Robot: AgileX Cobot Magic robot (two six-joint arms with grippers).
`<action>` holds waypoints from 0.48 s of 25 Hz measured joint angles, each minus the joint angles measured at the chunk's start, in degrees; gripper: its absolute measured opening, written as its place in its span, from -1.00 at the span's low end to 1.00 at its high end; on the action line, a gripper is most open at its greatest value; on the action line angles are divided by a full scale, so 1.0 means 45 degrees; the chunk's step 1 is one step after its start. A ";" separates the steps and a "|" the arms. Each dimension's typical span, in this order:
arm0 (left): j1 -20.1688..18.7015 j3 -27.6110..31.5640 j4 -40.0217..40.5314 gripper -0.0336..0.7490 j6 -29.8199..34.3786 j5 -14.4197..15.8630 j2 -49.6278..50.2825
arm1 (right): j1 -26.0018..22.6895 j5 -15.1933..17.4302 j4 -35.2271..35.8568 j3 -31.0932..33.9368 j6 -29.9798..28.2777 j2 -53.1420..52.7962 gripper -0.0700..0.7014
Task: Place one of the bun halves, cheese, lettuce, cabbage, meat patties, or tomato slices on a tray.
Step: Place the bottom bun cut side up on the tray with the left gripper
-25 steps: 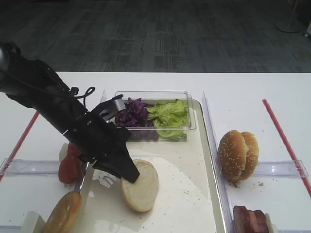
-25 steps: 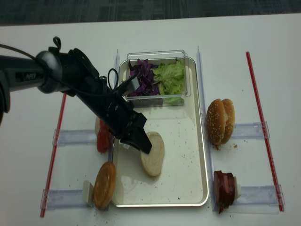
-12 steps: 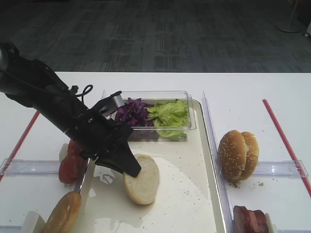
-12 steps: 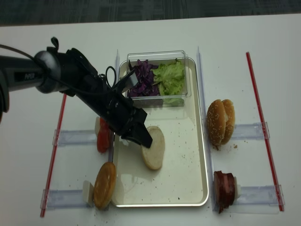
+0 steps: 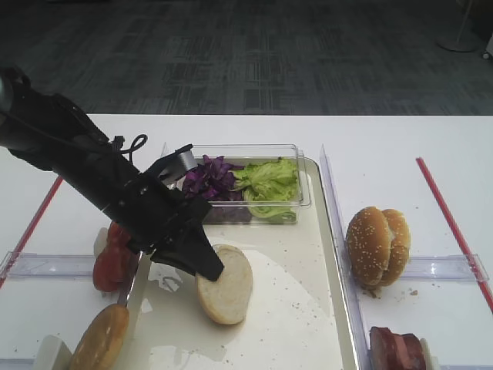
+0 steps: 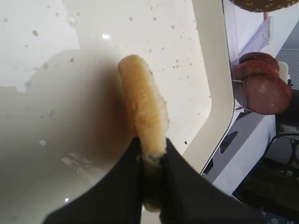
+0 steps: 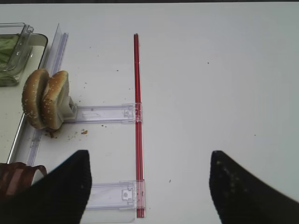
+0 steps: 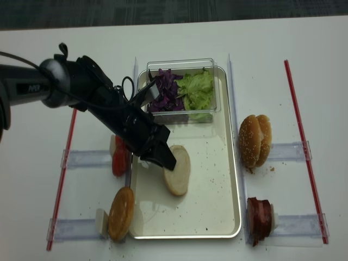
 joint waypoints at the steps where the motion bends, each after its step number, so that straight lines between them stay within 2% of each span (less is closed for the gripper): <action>1: 0.0000 0.0000 0.0000 -0.82 0.0000 0.0000 0.0000 | 0.0000 0.0000 0.0000 0.0000 0.0000 0.0000 0.61; 4: 0.0000 0.0000 -0.0050 -0.76 0.0000 0.0000 0.0000 | 0.0000 0.0000 0.0000 0.0000 0.0000 0.0000 0.61; 12: 0.0000 0.0000 -0.0077 -0.41 -0.0023 0.0000 0.0000 | 0.0000 0.0000 0.0000 0.0000 0.0000 0.0000 0.61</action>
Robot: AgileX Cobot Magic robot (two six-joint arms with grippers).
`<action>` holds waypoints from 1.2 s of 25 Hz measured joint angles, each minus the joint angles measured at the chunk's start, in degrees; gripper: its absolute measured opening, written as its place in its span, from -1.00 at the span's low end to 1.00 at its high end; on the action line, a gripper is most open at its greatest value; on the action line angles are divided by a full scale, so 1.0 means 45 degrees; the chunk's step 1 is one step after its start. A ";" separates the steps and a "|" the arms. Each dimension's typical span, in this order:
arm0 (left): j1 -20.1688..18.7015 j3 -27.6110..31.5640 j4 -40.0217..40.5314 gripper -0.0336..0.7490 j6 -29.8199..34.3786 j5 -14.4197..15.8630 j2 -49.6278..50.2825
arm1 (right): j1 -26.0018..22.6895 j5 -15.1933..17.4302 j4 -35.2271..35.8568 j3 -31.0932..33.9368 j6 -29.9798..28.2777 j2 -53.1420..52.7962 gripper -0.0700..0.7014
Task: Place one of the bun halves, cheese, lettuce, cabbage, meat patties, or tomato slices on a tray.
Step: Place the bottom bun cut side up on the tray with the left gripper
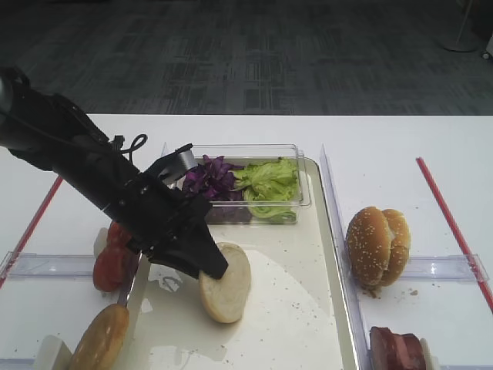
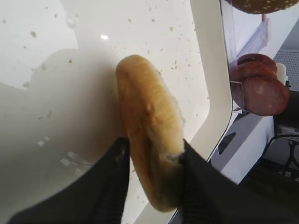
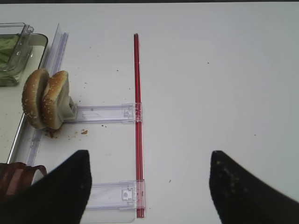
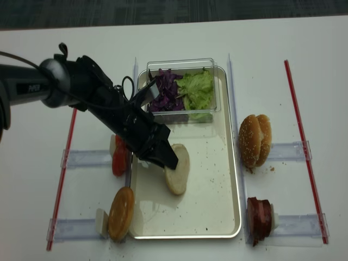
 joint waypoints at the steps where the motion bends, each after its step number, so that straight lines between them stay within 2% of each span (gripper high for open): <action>1: 0.0000 0.0000 0.0000 -0.39 0.0000 0.0000 0.0000 | 0.0000 0.0000 0.0000 0.0000 0.0000 0.0000 0.61; 16: 0.0000 0.0000 0.0000 -0.14 -0.0151 0.0052 0.0000 | 0.0000 0.0000 0.0000 0.0000 0.0000 0.0000 0.61; 23: 0.0000 0.0000 0.0107 -0.10 -0.0151 0.0096 0.0000 | 0.0000 0.0000 0.0000 0.0000 0.0000 0.0000 0.61; 30: 0.0000 -0.0028 0.0291 0.11 -0.0151 0.0181 0.0000 | 0.0000 0.0000 0.0000 0.0000 0.0000 0.0000 0.61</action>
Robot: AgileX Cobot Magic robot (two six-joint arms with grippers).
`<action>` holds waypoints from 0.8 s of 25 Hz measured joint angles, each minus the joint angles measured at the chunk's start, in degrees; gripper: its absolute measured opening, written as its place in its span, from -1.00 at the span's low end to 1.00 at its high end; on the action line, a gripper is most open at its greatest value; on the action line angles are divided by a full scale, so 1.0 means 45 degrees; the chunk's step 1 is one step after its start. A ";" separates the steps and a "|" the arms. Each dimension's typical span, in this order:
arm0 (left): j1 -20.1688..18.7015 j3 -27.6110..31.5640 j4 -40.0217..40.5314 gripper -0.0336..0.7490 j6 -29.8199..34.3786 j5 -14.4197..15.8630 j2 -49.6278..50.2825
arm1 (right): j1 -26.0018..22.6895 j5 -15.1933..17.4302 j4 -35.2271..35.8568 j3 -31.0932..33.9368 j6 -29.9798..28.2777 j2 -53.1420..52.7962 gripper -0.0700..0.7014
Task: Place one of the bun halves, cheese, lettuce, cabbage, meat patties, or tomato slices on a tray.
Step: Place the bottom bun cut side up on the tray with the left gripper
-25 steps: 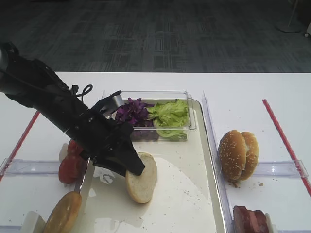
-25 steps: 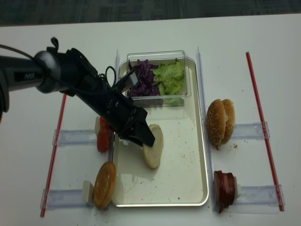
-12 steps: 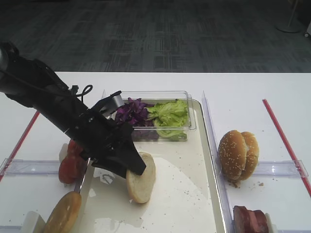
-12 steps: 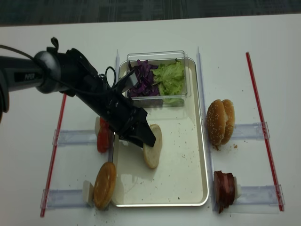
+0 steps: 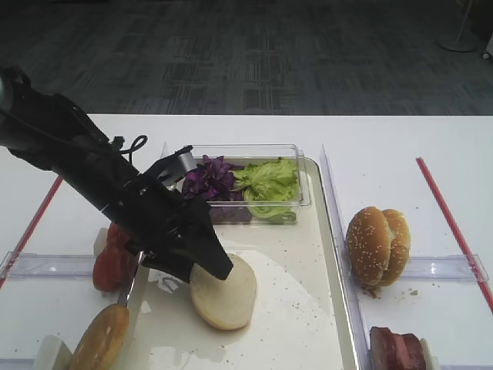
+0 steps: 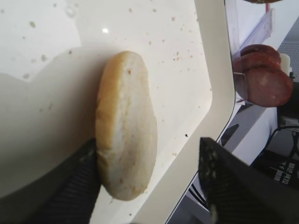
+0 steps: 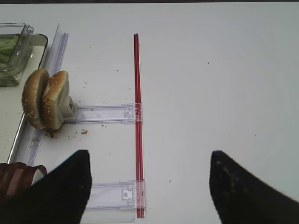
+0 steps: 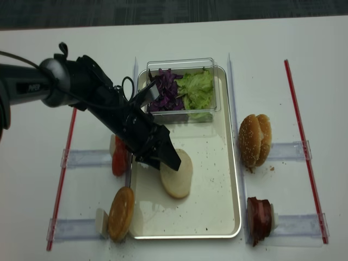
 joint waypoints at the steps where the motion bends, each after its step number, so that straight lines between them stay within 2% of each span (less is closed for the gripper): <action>1: 0.0000 -0.0108 0.0168 0.13 0.0000 0.0100 0.0000 | 0.0000 0.0000 0.0000 0.0000 0.0000 0.0000 0.61; 7: 0.0000 -0.1231 0.0752 0.16 -0.0433 0.0341 0.0000 | 0.0000 0.0000 0.0000 0.0000 0.0000 0.0000 0.61; 12: 0.0000 -0.2063 0.1965 0.16 -0.1616 0.0418 0.0000 | 0.0000 0.0000 0.0000 0.0000 0.0000 0.0000 0.61; 20: 0.0000 -0.2245 0.2761 0.16 -0.2301 0.0492 0.0000 | 0.0000 0.0000 0.0000 0.0000 0.0000 0.0000 0.61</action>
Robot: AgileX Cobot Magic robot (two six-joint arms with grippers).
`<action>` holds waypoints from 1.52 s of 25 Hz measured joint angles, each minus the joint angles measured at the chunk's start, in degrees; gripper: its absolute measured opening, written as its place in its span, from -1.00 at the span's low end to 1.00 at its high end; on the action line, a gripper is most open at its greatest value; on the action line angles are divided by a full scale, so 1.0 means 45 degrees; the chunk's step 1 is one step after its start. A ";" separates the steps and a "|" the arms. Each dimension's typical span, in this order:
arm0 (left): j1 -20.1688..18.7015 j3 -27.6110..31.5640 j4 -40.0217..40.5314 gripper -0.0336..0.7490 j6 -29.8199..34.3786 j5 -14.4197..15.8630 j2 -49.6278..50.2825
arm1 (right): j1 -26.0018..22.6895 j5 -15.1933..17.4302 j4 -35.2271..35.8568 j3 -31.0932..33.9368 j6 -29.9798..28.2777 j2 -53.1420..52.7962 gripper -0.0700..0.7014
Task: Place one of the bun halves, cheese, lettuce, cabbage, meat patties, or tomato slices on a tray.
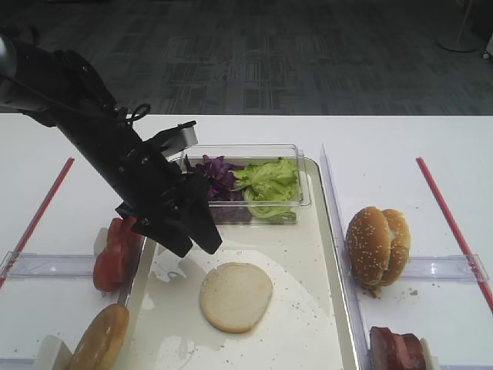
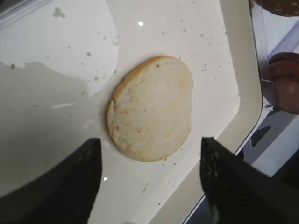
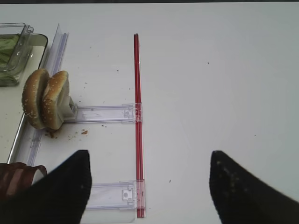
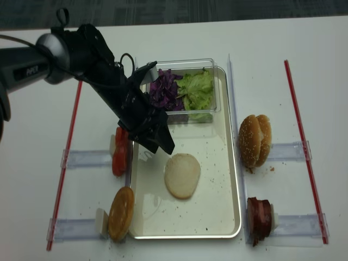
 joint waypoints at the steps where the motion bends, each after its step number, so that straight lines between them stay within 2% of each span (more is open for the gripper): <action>1: 0.0000 0.0000 0.0024 0.16 -0.0009 0.0000 0.0000 | 0.0000 0.0000 0.0000 0.0000 0.0000 0.0000 0.61; 6: 0.0000 -0.0038 0.0024 0.16 -0.0206 0.0000 0.0000 | 0.0000 0.0000 0.0000 0.0000 0.0000 0.0000 0.61; 11: -0.0293 -0.0694 0.0647 0.16 -0.0887 0.0032 -0.0193 | 0.0000 0.0000 0.0000 0.0000 0.0000 0.0000 0.61; 15: -0.0680 -0.1382 0.1891 0.16 -0.1860 0.0121 -0.0630 | 0.0000 0.0000 0.0000 0.0000 0.0000 0.0000 0.61; 21: -0.0947 -0.2183 0.4142 0.16 -0.4082 0.0311 -0.1307 | 0.0000 0.0000 0.0000 0.0000 0.0000 0.0000 0.61; 30: -0.0947 -0.2393 0.7110 0.16 -0.5289 0.0440 -0.2030 | 0.0000 0.0000 0.0000 0.0000 0.0000 0.0000 0.61; 38: -0.0947 -0.2393 0.8382 0.16 -0.5719 0.0438 -0.2057 | 0.0000 0.0000 0.0000 0.0000 0.0000 0.0000 0.61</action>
